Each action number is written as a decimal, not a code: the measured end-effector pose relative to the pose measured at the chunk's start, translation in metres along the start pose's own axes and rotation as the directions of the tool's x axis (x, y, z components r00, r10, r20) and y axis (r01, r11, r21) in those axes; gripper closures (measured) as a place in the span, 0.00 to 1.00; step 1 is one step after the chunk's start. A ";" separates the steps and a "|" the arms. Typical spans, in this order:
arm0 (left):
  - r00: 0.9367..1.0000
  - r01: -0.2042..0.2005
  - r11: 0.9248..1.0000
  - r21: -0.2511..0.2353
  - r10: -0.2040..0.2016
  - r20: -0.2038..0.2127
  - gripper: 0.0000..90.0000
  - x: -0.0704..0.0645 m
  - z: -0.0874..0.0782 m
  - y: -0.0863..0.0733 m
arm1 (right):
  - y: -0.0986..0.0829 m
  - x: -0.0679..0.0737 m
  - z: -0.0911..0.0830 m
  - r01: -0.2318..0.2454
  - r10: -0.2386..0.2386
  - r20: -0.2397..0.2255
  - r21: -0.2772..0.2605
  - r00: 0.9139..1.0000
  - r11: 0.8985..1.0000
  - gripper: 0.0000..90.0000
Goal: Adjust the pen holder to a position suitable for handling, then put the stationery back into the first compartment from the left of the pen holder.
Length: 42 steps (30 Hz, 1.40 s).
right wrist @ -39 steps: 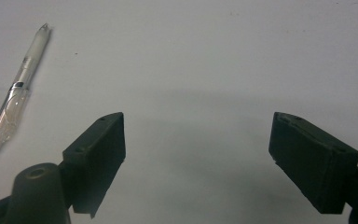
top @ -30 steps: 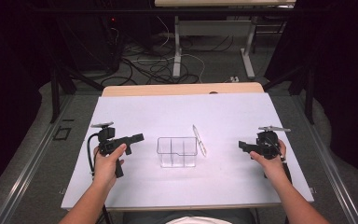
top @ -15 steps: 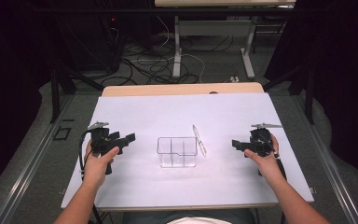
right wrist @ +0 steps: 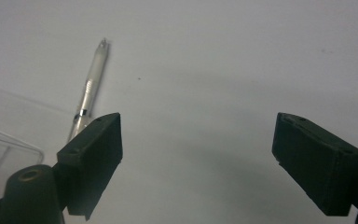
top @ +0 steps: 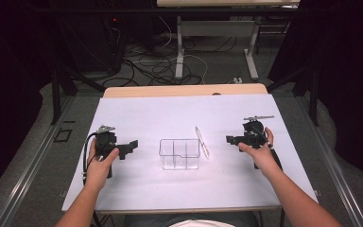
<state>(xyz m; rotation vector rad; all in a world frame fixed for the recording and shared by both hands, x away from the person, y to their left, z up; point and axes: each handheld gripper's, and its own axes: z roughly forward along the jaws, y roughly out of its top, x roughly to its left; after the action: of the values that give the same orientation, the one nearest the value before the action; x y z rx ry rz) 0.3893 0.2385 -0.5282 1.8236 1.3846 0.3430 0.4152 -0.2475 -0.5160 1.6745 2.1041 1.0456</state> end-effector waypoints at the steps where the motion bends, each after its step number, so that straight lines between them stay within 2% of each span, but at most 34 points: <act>1: 1.000 0.000 1.000 0.000 0.000 0.000 0.00 0.000 0.000 0.000 | 0.004 0.001 0.000 0.007 -0.007 -0.006 0.002 1.000 1.000 0.19; 4: 1.000 -0.013 1.000 0.000 0.013 0.009 0.00 0.001 0.000 0.000 | 0.013 0.005 0.000 0.023 -0.023 0.000 -0.008 1.000 1.000 0.24; 5: 1.000 -0.015 1.000 -0.005 0.015 0.013 0.00 0.001 0.000 -0.001 | 0.021 0.009 0.001 0.030 -0.030 -0.009 -0.005 1.000 1.000 0.24; 7: 1.000 -0.027 1.000 -0.011 0.028 0.012 0.00 0.000 -0.001 -0.001 | 0.026 0.011 0.002 0.029 -0.029 -0.023 0.001 0.999 1.000 0.25; 8: 1.000 -0.028 0.999 -0.015 0.028 0.009 0.00 0.000 -0.001 -0.001 | 0.033 0.015 0.003 0.036 -0.035 -0.035 0.019 0.999 0.999 0.28; 11: 0.999 -0.051 0.998 -0.034 0.052 0.008 0.00 -0.002 -0.002 -0.003 | 0.040 0.020 0.005 0.055 -0.055 -0.037 0.023 0.998 0.998 0.29; 13: 0.998 -0.064 0.997 -0.041 0.064 0.008 0.00 -0.003 -0.003 -0.003 | 0.049 0.028 0.009 0.049 -0.046 -0.049 0.068 0.998 0.996 0.36; 15: 0.997 -0.073 0.997 -0.039 0.073 0.011 0.00 -0.003 -0.003 -0.003 | 0.052 0.030 0.010 0.056 -0.053 -0.051 0.072 0.997 0.996 0.36; 17: 0.998 -0.065 0.997 -0.039 0.066 0.010 0.00 -0.003 -0.002 -0.004 | 0.057 0.035 0.013 0.077 -0.073 -0.051 0.076 0.996 0.994 0.37; 20: 0.999 -0.055 0.998 -0.035 0.054 -0.007 0.00 -0.002 0.000 -0.005 | 0.064 0.041 0.017 0.088 -0.084 -0.055 0.082 0.995 0.993 0.38; 24: 0.999 -0.043 0.998 -0.036 0.043 -0.006 0.00 0.000 0.001 -0.006 | 0.073 0.047 0.021 0.098 -0.093 -0.051 0.091 0.994 0.991 0.38; 27: 0.999 -0.040 0.999 -0.033 0.040 -0.005 0.00 0.000 0.002 -0.006 | 0.079 0.050 0.024 0.100 -0.096 -0.043 0.093 0.994 0.991 0.38; 29: 0.998 -0.060 0.998 -0.023 0.060 -0.011 0.00 0.000 0.001 -0.006 | 0.082 0.053 0.027 0.101 -0.097 -0.045 0.104 0.994 0.989 0.38; 30: 0.998 -0.056 0.998 -0.028 0.056 -0.003 0.00 -0.001 0.002 -0.006 | 0.083 0.055 0.029 0.098 -0.093 -0.048 0.100 0.994 0.990 0.38; 31: 0.998 -0.057 0.998 -0.028 0.057 -0.005 0.00 -0.001 0.002 -0.006 | 0.084 0.057 0.030 0.111 -0.108 -0.030 0.109 0.994 0.988 0.39; 33: 0.998 -0.055 0.998 -0.028 0.055 -0.004 0.00 -0.001 0.002 -0.006 | 0.085 0.062 0.034 0.095 -0.090 -0.038 0.140 0.995 0.986 0.40; 34: 0.999 -0.055 0.998 -0.028 0.055 -0.004 0.00 -0.001 0.002 -0.006 | 0.085 0.064 0.037 0.105 -0.100 -0.039 0.150 0.994 0.983 0.41; 35: 0.998 -0.055 0.998 -0.027 0.055 -0.004 0.00 -0.001 0.002 -0.005 | 0.085 0.070 0.040 0.080 -0.076 -0.030 0.188 0.997 0.979 0.45; 36: 0.998 -0.055 0.998 -0.027 0.055 -0.004 0.00 -0.001 0.002 -0.005 | 0.084 0.072 0.044 0.068 -0.060 -0.046 0.203 0.997 0.977 0.48; 37: 0.998 -0.055 0.998 -0.025 0.055 -0.005 0.00 -0.001 0.002 -0.005 | 0.084 0.072 0.044 0.068 -0.060 -0.046 0.203 0.997 0.977 0.48; 38: 0.999 -0.054 0.998 -0.024 0.054 -0.005 0.00 -0.001 0.003 -0.005 | 0.083 0.074 0.047 0.060 -0.049 -0.054 0.219 0.997 0.974 0.51; 39: 0.999 -0.054 0.998 -0.022 0.054 -0.005 0.00 -0.001 0.003 -0.005 | 0.081 0.076 0.054 0.064 -0.049 -0.063 0.255 0.997 0.965 0.57; 40: 0.998 -0.056 0.998 -0.018 0.056 -0.005 0.00 -0.001 0.003 -0.005 | 0.081 0.076 0.054 0.064 -0.049 -0.063 0.255 0.997 0.965 0.57; 41: 0.998 -0.058 0.998 -0.017 0.058 -0.002 0.00 -0.001 0.004 -0.005 | 0.078 0.078 0.060 0.074 -0.062 -0.052 0.281 0.997 0.957 0.62; 42: 0.998 -0.055 0.998 -0.018 0.055 -0.002 0.00 -0.002 0.004 -0.006 | 0.080 0.079 0.059 0.084 -0.080 -0.024 0.349 0.996 0.933 0.64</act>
<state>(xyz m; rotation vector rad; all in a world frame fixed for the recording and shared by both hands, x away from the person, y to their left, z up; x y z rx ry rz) 0.3873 0.2358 -0.5342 1.8498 1.3303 0.3845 0.4862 -0.1466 -0.4862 1.7116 2.4580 0.6834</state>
